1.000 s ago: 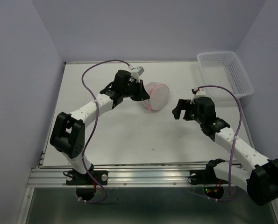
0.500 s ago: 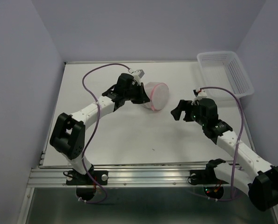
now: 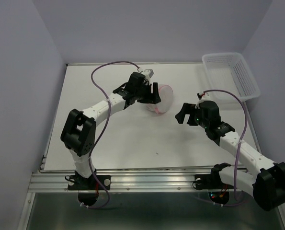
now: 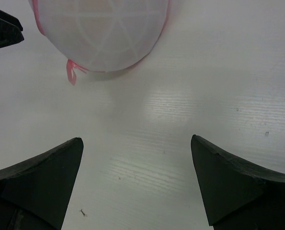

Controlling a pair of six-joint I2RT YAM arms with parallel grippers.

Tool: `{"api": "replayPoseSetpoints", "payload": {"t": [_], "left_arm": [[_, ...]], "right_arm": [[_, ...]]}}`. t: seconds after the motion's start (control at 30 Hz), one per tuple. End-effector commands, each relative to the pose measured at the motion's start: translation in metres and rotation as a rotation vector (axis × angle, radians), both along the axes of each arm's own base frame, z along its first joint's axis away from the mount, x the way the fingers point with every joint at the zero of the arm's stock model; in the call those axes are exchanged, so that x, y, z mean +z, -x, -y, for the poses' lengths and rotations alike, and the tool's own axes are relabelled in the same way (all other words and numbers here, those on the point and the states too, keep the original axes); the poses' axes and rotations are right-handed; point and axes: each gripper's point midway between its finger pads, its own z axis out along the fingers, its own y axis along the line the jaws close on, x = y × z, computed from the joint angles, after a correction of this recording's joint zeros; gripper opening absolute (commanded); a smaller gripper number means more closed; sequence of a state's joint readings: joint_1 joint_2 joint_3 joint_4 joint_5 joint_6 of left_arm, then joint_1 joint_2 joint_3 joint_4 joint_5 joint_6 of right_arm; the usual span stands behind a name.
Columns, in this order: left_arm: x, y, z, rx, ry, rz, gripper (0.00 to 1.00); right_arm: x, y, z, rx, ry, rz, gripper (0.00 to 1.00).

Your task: Unzip the laundry bag and remove the bra

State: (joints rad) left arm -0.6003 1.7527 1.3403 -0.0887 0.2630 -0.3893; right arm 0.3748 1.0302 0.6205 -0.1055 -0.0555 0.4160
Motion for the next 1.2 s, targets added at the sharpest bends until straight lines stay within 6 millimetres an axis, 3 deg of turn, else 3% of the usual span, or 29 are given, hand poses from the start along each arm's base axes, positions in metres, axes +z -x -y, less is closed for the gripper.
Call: {"api": "replayPoseSetpoints", "payload": {"t": [0.0, 0.17, 0.2, 0.27, 0.3, 0.33, 0.37, 0.4, 0.6, 0.73, 0.9, 1.17], "left_arm": [[0.011, -0.016, 0.009, 0.004, -0.03, 0.055, 0.77], [-0.007, -0.037, 0.012, 0.039, -0.085, 0.041, 0.75], [-0.01, -0.038, 0.011, 0.047, -0.096, 0.031, 0.62], [-0.007, -0.041, 0.018, 0.031, -0.081, 0.026, 0.48], [-0.003, -0.038, 0.023, 0.008, -0.059, 0.023, 0.3], [-0.001, -0.038, 0.025, 0.0, -0.047, 0.023, 0.22], [0.002, -0.036, 0.027, -0.006, -0.035, 0.022, 0.05], [0.005, -0.036, 0.027, -0.007, -0.028, 0.025, 0.0], [0.026, -0.025, 0.026, 0.038, 0.046, -0.017, 0.0], [0.036, -0.018, 0.022, 0.144, 0.097, -0.108, 0.0], [0.034, -0.012, 0.021, 0.204, 0.134, -0.191, 0.0], [0.032, -0.003, 0.026, 0.219, 0.192, -0.258, 0.0]], "right_arm": [[-0.001, -0.004, 0.002, -0.019, 0.005, 0.006, 1.0], [-0.002, -0.004, 0.003, -0.021, 0.016, 0.011, 1.0], [-0.001, -0.004, 0.003, -0.02, 0.016, 0.014, 1.0], [-0.001, -0.003, 0.004, -0.02, 0.021, 0.015, 1.0], [-0.002, -0.003, 0.005, -0.02, 0.025, 0.017, 1.0], [-0.002, -0.003, 0.005, -0.019, 0.025, 0.019, 1.0], [-0.002, -0.003, 0.005, -0.019, 0.026, 0.017, 1.0], [-0.003, -0.002, 0.005, -0.017, 0.028, 0.017, 1.0], [-0.01, 0.002, -0.007, 0.051, 0.001, -0.006, 0.99], [-0.007, 0.002, -0.026, 0.106, -0.09, -0.01, 0.98], [0.004, -0.004, -0.047, 0.125, -0.24, -0.011, 0.99], [-0.004, -0.016, -0.073, 0.183, -0.284, -0.044, 0.94]]}}
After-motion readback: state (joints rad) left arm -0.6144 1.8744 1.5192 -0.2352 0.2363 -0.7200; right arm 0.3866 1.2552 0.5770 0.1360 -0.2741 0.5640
